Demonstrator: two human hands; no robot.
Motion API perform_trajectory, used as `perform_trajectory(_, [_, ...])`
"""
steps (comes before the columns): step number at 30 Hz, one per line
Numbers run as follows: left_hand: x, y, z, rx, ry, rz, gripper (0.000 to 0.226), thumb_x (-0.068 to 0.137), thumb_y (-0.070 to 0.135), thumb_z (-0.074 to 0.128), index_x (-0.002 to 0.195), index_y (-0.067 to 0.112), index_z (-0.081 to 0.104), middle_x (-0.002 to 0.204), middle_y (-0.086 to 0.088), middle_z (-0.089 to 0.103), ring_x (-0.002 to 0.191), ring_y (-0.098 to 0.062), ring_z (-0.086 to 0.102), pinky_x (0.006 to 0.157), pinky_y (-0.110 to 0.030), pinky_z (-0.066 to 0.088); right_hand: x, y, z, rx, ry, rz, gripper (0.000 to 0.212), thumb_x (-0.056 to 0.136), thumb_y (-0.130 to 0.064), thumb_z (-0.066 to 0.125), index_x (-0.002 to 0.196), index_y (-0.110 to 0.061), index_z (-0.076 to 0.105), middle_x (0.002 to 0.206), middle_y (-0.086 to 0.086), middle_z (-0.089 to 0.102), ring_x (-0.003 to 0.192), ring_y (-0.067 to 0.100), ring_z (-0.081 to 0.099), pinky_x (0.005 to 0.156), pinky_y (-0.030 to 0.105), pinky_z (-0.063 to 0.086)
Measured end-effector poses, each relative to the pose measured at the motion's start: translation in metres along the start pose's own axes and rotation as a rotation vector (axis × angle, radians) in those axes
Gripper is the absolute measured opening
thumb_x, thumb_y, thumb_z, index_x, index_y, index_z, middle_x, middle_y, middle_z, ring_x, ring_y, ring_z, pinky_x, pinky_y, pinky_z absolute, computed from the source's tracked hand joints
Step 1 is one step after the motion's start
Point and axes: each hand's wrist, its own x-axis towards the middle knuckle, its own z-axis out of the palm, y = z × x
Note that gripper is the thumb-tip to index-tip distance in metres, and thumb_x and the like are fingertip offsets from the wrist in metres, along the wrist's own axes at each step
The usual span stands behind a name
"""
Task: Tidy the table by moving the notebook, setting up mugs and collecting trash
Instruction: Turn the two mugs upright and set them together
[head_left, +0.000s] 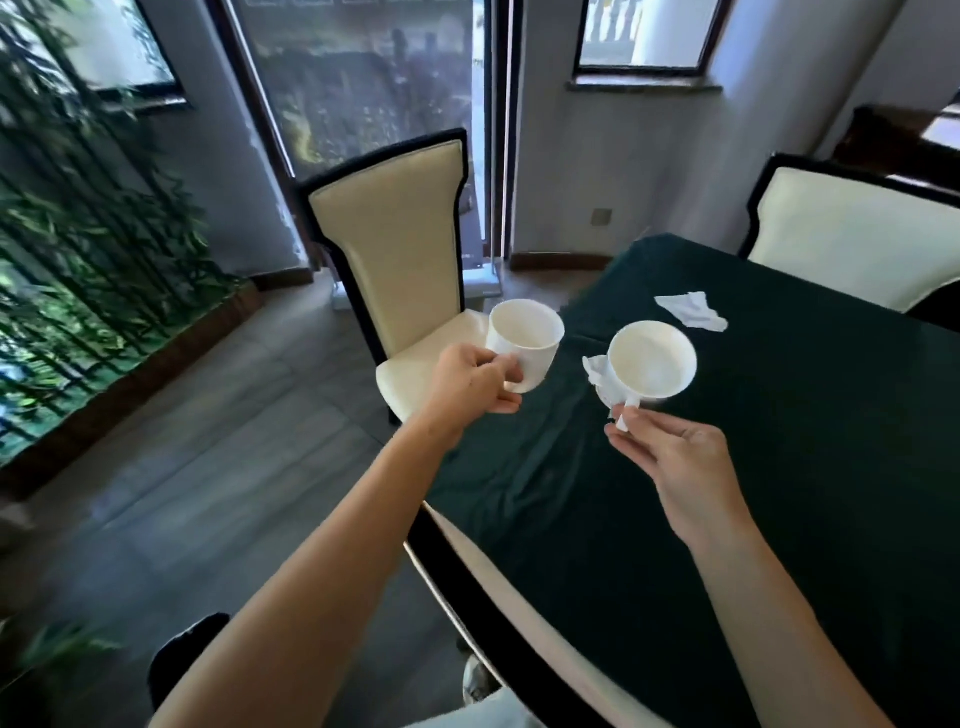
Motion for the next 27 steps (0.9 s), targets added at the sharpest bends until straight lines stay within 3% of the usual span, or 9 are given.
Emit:
perform_trajectory(3, [0.025, -0.014, -0.011, 0.026, -0.011, -0.077, 0.028, 0.101, 0.014, 0.064, 0.078, 0.002, 0.076, 0.078, -0.004, 0.074, 0.055, -0.013, 0.075, 0.058, -0.02, 0.063, 0.017, 0.015, 0.017, 0.008, -0.009, 0.054, 0.018, 0.097, -0.001, 0.069, 0.11, 0.01, 0.075, 0.11, 0.02, 0.077, 0.107, 0.031, 0.074, 0.083, 0.024, 0.065])
perform_trajectory(6, [0.046, -0.034, -0.017, -0.028, -0.045, -0.182, 0.024, 0.099, 0.012, 0.065, 0.083, -0.002, 0.076, 0.094, -0.013, 0.076, 0.071, -0.026, 0.077, 0.072, -0.031, 0.068, 0.03, 0.037, 0.031, 0.011, -0.013, 0.148, 0.011, 0.095, 0.001, 0.071, 0.101, 0.007, 0.077, 0.104, 0.017, 0.077, 0.1, 0.03, 0.074, 0.082, 0.025, 0.065])
perform_trajectory(9, [0.062, -0.061, -0.018, -0.04, -0.071, -0.292, 0.026, 0.099, 0.012, 0.067, 0.099, -0.012, 0.075, 0.109, -0.021, 0.076, 0.083, -0.033, 0.075, 0.077, -0.035, 0.068, 0.041, 0.067, 0.039, -0.035, 0.012, 0.248, 0.009, 0.093, 0.002, 0.074, 0.098, 0.006, 0.079, 0.103, 0.018, 0.078, 0.09, 0.025, 0.074, 0.091, 0.034, 0.063])
perform_trajectory(12, [0.07, -0.088, -0.018, 0.002, -0.092, -0.364, 0.032, 0.099, 0.009, 0.066, 0.109, -0.021, 0.07, 0.113, -0.025, 0.074, 0.079, -0.032, 0.074, 0.079, -0.036, 0.068, 0.048, 0.095, 0.049, -0.089, 0.022, 0.354, 0.007, 0.094, 0.001, 0.073, 0.095, 0.005, 0.079, 0.102, 0.011, 0.075, 0.089, 0.025, 0.073, 0.096, 0.04, 0.061])
perform_trajectory(14, [0.076, -0.1, -0.018, 0.015, -0.122, -0.387, 0.031, 0.097, 0.006, 0.067, 0.106, -0.024, 0.069, 0.107, -0.024, 0.072, 0.071, -0.029, 0.074, 0.069, -0.03, 0.068, 0.051, 0.11, 0.057, -0.113, 0.033, 0.4, 0.007, 0.093, 0.001, 0.073, 0.092, 0.004, 0.078, 0.109, 0.012, 0.073, 0.087, 0.026, 0.072, 0.095, 0.04, 0.062])
perform_trajectory(16, [0.083, -0.107, -0.02, -0.002, -0.151, -0.405, 0.023, 0.094, 0.003, 0.068, 0.098, -0.019, 0.072, 0.101, -0.021, 0.072, 0.066, -0.026, 0.075, 0.062, -0.027, 0.067, 0.05, 0.124, 0.065, -0.126, 0.064, 0.448, 0.007, 0.093, 0.002, 0.073, 0.094, 0.007, 0.077, 0.116, 0.015, 0.071, 0.087, 0.029, 0.073, 0.096, 0.042, 0.062])
perform_trajectory(19, [0.092, -0.119, -0.025, -0.041, -0.218, -0.418, 0.019, 0.097, 0.005, 0.067, 0.092, -0.012, 0.074, 0.102, -0.019, 0.073, 0.073, -0.024, 0.076, 0.068, -0.028, 0.068, 0.044, 0.139, 0.075, -0.11, 0.113, 0.493, 0.006, 0.093, 0.001, 0.074, 0.093, 0.006, 0.076, 0.118, 0.018, 0.07, 0.088, 0.032, 0.074, 0.096, 0.043, 0.062])
perform_trajectory(23, [0.094, -0.143, -0.033, -0.052, -0.265, -0.41, 0.024, 0.102, 0.012, 0.066, 0.091, -0.007, 0.077, 0.103, -0.018, 0.075, 0.084, -0.027, 0.075, 0.073, -0.028, 0.067, 0.034, 0.152, 0.081, -0.097, 0.152, 0.477, 0.017, 0.092, 0.001, 0.074, 0.077, -0.004, 0.079, 0.11, 0.012, 0.071, 0.095, 0.033, 0.076, 0.088, 0.034, 0.065])
perform_trajectory(27, [0.097, -0.163, -0.041, -0.089, -0.294, -0.434, 0.027, 0.104, 0.014, 0.065, 0.09, -0.006, 0.076, 0.098, -0.016, 0.076, 0.082, -0.028, 0.077, 0.071, -0.029, 0.067, 0.03, 0.163, 0.089, -0.043, 0.262, 0.477, 0.023, 0.092, 0.0, 0.074, 0.072, -0.008, 0.08, 0.104, 0.014, 0.075, 0.088, 0.025, 0.076, 0.091, 0.034, 0.063])
